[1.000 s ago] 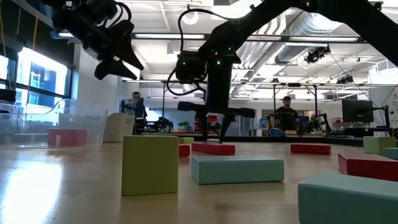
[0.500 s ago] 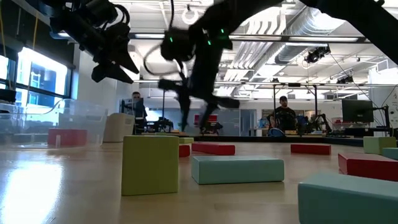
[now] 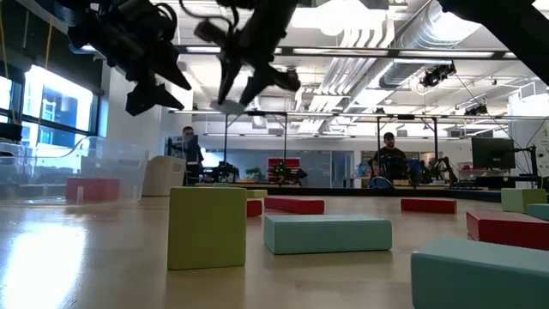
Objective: Sort & place blocks by color
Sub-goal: Put the light blue block into the white bin
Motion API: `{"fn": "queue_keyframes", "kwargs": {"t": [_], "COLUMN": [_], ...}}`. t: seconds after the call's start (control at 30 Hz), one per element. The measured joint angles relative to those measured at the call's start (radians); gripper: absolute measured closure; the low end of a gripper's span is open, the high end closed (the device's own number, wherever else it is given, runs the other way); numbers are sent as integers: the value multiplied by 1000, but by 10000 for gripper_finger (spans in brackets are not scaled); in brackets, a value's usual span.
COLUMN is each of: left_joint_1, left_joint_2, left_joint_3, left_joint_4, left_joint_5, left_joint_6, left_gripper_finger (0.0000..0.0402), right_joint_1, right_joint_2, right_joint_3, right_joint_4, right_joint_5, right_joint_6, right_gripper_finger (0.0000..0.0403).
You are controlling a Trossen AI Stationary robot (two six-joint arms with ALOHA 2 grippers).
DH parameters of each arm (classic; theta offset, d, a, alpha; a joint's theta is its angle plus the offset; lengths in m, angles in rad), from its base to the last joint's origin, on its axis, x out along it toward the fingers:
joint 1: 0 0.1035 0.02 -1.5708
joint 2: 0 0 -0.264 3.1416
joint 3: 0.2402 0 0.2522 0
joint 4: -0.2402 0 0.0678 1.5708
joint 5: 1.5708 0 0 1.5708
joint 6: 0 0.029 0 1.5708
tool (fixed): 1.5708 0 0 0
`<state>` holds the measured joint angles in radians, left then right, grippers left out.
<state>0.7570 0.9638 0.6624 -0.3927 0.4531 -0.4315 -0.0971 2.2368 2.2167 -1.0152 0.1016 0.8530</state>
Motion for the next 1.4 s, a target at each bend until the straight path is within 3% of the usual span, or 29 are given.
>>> {"fn": "queue_keyframes", "kwargs": {"t": [0.27,0.5,0.63,1.03,1.4], "left_joint_1": [-7,-43,-74,-161,-235], "left_joint_2": [0,0,0,2,5], "left_joint_3": [0,0,0,0,0], "left_joint_4": [43,144,160,181,182], "left_joint_5": [60,73,66,-80,-142], "left_joint_6": [-272,-436,-487,-599,-642], "left_gripper_finger": [204,204,204,204,208], "right_joint_1": [-3,-3,1,46,64], "right_joint_2": [-1,-3,0,-2,-2], "right_joint_3": [139,117,109,109,109], "right_joint_4": [-91,-138,-161,-74,-32], "right_joint_5": [3,40,68,91,102], "right_joint_6": [-263,-404,-487,-694,-702], "right_gripper_finger": [303,303,303,303,303]}}
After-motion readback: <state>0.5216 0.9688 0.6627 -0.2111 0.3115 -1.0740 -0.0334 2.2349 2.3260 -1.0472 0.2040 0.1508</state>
